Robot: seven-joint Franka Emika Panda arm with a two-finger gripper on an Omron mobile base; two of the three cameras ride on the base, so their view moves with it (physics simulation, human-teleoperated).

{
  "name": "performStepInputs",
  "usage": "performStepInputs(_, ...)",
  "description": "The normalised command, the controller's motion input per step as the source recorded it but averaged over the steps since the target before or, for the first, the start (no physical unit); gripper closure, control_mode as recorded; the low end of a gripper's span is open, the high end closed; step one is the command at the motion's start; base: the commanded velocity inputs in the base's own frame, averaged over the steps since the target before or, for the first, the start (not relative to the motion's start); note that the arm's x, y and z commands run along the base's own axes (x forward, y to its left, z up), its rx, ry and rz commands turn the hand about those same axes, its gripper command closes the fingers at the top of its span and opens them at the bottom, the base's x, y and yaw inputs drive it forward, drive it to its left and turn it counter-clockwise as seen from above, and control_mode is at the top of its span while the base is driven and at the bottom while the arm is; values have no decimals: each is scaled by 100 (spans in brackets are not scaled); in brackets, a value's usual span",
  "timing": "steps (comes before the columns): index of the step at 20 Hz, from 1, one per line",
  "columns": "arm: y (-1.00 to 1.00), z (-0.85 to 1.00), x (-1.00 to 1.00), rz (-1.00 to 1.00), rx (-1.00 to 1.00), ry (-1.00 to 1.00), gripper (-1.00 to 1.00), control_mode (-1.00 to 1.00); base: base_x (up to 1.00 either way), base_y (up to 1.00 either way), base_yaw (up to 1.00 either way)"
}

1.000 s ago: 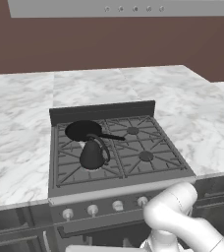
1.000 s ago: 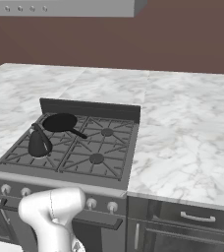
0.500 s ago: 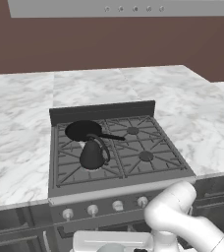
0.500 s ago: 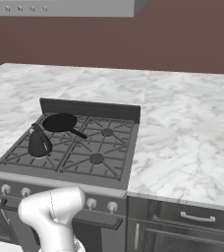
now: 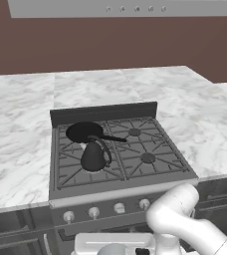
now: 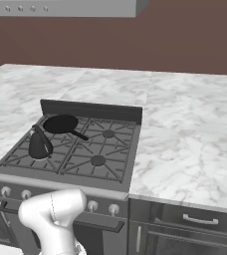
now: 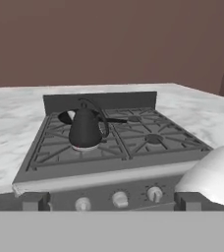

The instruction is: Pick the kettle from the counter and place it on a stove burner. Then turn the burner on.

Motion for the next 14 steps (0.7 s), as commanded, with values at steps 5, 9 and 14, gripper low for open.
performStepInputs(5,-30,-25,13,7,0,0,-100,-100,0,0,0)
performStepInputs(9,-24,-25,21,6,0,0,-100,-100,0,0,0)
performStepInputs(14,-7,-42,22,7,-1,0,-100,-100,0,0,0)
